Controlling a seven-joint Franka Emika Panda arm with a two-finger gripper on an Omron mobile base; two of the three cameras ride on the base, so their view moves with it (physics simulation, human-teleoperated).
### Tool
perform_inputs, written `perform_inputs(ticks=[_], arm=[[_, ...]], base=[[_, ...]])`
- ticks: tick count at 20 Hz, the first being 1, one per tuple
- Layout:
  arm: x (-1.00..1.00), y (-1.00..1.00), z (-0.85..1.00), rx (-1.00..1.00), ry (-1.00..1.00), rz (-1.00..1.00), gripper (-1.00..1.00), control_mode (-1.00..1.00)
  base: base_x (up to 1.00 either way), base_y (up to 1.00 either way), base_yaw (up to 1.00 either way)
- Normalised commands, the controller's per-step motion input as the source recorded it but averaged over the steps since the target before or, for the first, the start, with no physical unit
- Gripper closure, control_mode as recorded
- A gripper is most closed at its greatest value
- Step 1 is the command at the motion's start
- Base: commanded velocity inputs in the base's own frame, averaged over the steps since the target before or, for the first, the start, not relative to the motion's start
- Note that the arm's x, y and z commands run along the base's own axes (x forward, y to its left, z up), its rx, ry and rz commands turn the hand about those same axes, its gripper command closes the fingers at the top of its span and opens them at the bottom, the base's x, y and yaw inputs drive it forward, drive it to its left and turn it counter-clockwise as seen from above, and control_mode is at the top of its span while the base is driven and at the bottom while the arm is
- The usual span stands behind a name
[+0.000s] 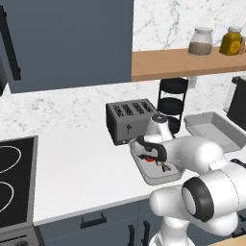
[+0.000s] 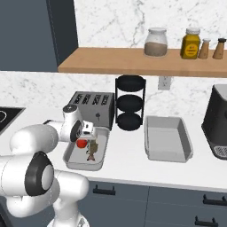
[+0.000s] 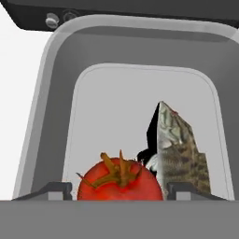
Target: Place one tomato and one fish in each tupperware on the nearby counter, to pack two identical lunches.
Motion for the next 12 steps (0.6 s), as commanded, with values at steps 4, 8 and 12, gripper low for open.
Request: perform_inputs(ticks=[4,8,12], arm=[[-0.11,0.00,0.00,0.00,0.00,-0.02,-1.00,-1.00],[-0.54,0.00,0.13,0.02,-0.03,-0.02,-1.00,-1.00],[-0.96,-0.01,0.54,0.02,-0.08,-0.01,-1.00,-1.00]], base=[[0.00,0.00,0.00],[0.00,0.00,0.00],[0.00,0.00,0.00]])
